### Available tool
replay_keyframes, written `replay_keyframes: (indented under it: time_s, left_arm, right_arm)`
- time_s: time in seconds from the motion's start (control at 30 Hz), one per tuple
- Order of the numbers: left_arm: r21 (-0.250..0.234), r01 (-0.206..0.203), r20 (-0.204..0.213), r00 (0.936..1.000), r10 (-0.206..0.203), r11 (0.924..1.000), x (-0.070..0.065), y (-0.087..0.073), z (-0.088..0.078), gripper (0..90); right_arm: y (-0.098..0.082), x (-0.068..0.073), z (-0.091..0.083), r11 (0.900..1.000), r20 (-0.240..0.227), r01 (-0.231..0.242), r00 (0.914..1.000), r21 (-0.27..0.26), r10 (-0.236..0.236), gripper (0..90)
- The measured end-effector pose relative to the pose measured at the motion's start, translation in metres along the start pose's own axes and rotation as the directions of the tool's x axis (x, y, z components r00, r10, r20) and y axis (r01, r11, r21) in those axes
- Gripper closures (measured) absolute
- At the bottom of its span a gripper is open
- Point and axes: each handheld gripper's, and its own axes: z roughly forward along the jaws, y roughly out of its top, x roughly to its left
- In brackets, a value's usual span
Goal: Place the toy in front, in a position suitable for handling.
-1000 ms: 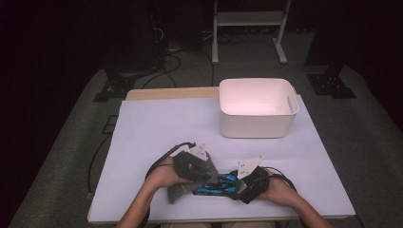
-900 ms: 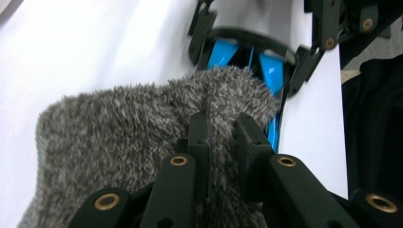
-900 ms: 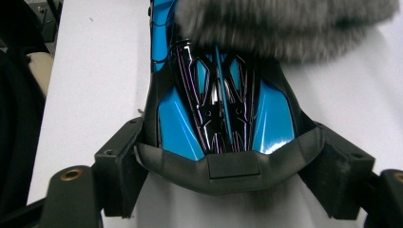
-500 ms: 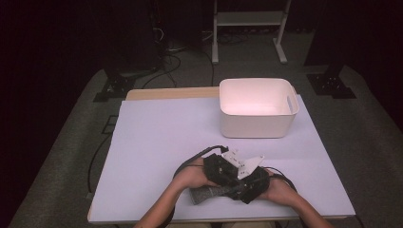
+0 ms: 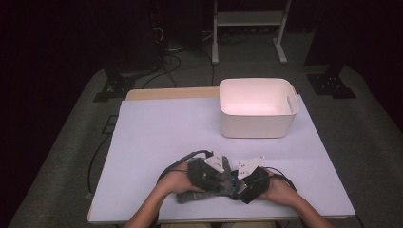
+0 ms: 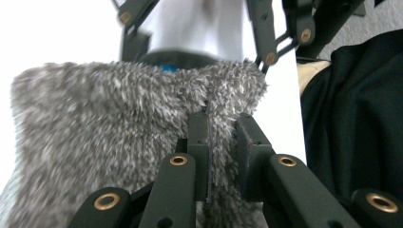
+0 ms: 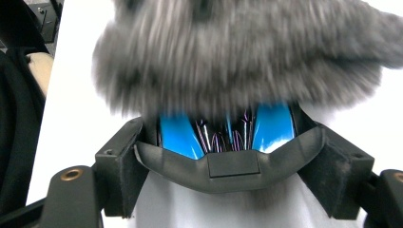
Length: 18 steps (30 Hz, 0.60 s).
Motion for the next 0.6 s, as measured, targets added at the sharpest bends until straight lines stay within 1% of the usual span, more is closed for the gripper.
replay_keyframes:
  time_s: [0.1,0.17,0.2,0.27,0.3,0.37,0.43,0.47,0.5,0.6]
  left_arm:
    - [0.008,0.039,-0.033,0.9987,-0.038,0.9992,0.004,-0.016,-0.014,78.6]
    - [0.032,0.07,-0.074,0.995,-0.068,0.997,0.007,-0.029,-0.021,78.1]
    - [0.044,0.082,-0.088,0.993,-0.078,0.9956,0.009,-0.036,-0.025,78.1]
    - [0.043,0.115,-0.1,0.9889,-0.11,0.9924,0.011,-0.049,-0.03,78.1]
    - [0.042,0.125,-0.103,0.9875,-0.12,0.9913,0.011,-0.053,-0.032,78.1]
    - [0.018,0.129,-0.103,0.9865,-0.127,0.9914,0.009,-0.056,-0.032,78.1]
    - [0.013,0.111,-0.099,0.9891,-0.109,0.9938,0.007,-0.055,-0.029,78.1]
    - [0.01,0.107,-0.097,0.9897,-0.105,0.9943,0.006,-0.053,-0.027,78.1]
    - [0.01,0.101,-0.091,0.9908,-0.1,0.9948,0.005,-0.05,-0.026,78.1]
    - [0.016,0.097,-0.091,0.9912,-0.095,0.9951,0.006,-0.049,-0.025,78.2]
  right_arm:
    - [0.0,0.0,0.0,1.0,-0.001,0.0,1.0,-0.001,0.0,22.7]
    - [0.0,0.0,0.0,1.0,0.0,0.005,1.0,-0.002,-0.005,22.7]
    - [0.0,-0.001,0.0,1.0,-0.001,0.007,1.0,-0.001,-0.007,22.7]
    - [0.0,-0.001,0.0,1.0,-0.001,0.007,1.0,-0.001,-0.007,22.7]
    - [0.0,-0.001,0.0,1.0,0.0,0.009,1.0,-0.001,-0.009,22.7]
    - [0.0,0.0,0.0,1.0,-0.002,0.003,1.0,0.0,-0.003,22.7]
    - [0.001,0.0,0.0,1.0,0.0,-0.002,1.0,0.004,0.002,22.6]
    - [0.001,0.0,0.0,1.0,0.001,0.0,1.0,0.01,0.0,22.5]
    - [0.002,0.0,0.0,1.0,0.006,-0.009,0.9999,0.017,0.009,22.3]
    - [0.004,0.0,0.0,0.999,0.008,-0.013,0.9999,0.032,0.013,22.0]
